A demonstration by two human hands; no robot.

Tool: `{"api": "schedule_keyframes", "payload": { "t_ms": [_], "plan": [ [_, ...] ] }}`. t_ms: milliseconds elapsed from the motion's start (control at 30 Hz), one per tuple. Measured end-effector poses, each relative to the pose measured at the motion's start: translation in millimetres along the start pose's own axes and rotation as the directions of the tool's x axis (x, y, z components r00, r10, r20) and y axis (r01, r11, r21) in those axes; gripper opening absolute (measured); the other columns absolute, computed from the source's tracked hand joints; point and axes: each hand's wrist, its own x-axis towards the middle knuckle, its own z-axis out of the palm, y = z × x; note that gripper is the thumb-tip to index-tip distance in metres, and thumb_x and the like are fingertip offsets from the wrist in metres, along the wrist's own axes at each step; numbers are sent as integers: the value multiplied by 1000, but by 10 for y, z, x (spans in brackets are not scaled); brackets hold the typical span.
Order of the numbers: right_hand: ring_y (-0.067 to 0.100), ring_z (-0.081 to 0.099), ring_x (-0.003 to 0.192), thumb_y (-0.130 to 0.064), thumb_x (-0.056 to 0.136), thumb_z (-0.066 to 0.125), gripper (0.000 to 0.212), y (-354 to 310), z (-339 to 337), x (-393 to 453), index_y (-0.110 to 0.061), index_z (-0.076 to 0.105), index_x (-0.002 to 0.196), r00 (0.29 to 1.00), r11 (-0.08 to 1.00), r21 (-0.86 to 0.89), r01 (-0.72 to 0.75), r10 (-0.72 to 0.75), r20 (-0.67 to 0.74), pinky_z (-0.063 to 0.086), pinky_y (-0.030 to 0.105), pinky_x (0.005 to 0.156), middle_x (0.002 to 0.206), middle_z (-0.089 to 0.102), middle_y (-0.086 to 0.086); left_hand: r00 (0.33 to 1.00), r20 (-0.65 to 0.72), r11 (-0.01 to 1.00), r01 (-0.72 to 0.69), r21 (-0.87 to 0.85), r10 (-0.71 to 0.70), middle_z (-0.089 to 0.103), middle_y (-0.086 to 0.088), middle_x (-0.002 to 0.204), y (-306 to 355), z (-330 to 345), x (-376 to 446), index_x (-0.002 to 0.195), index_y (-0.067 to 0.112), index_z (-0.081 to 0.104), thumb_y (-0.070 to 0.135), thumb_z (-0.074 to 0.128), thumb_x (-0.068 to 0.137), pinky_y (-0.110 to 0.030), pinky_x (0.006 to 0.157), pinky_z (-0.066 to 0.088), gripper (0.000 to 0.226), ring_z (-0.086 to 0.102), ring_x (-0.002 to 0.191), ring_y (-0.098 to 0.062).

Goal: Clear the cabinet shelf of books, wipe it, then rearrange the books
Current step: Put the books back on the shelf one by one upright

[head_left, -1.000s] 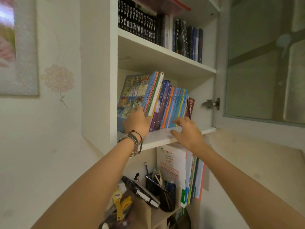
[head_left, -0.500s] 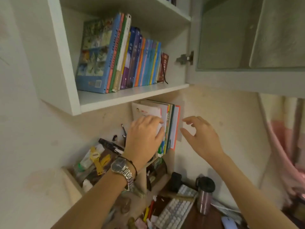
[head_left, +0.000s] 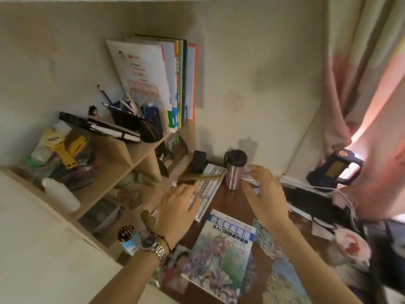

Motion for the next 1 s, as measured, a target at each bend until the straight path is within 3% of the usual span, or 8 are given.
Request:
{"api": "schedule_keyframes", "payload": {
  "t_ms": [133,267,400,533,700,800,867,1000],
  "plan": [
    [22,58,107,-22,93,59,37,396,262,-333,-19,52,129,988,990,-21,-137,138,75,50,39,82,123,59,2,989,133,997,72,-5,-71,68,7,87,-157,483,-357,95,23,66,27,54,87,-30,57,52,15,64,72,-14],
    [16,60,82,-20,92,61,39,746,551,-636,-21,51,130,954,967,-33,-252,254,160,45,32,71,125,58,-2,946,262,979,201,-19,-190,69,4,97,-328,914,-672,107,22,66,22,60,89,-30,66,53,18,64,83,-15],
    [14,62,80,-19,90,64,41,1089,904,-889,-20,50,129,901,931,-38,-364,362,240,49,32,76,126,56,-1,875,396,953,303,-1,-278,65,6,106,-448,1327,-960,112,22,62,30,54,94,-21,67,49,22,61,85,-10],
    [17,57,113,-18,88,67,49,1357,1159,-1028,-20,47,133,826,867,2,-499,474,305,48,37,98,134,52,-1,797,509,934,355,42,-326,59,8,117,-530,1614,-1097,123,26,55,37,48,96,-21,72,52,30,58,95,-8],
    [14,51,121,-19,80,74,62,1691,1443,-1112,-29,43,134,737,782,31,-623,572,360,45,43,104,129,55,-8,752,546,913,403,61,-368,53,3,129,-622,1873,-1095,131,21,50,35,48,96,-23,82,49,37,54,112,-13],
    [14,48,119,-18,79,76,71,1741,1546,-1148,-26,40,139,700,761,6,-648,593,399,41,42,106,132,47,-11,715,566,888,455,68,-410,50,0,133,-675,2006,-1060,133,19,47,36,51,95,-25,88,45,42,51,118,-16],
    [15,49,113,-12,79,75,71,1766,1604,-1182,-25,39,139,685,752,1,-659,600,413,43,37,104,134,47,-8,683,597,877,475,74,-420,48,-2,136,-704,2074,-1037,135,17,45,37,52,94,-28,93,44,46,48,123,-18],
    [17,45,123,0,78,69,67,1848,1707,-1233,-22,44,137,684,756,-34,-653,608,403,36,17,93,130,47,-5,611,678,863,500,70,-409,45,-4,141,-762,2197,-1029,140,15,39,39,53,93,-32,100,41,55,43,129,-20]
  ]
}}
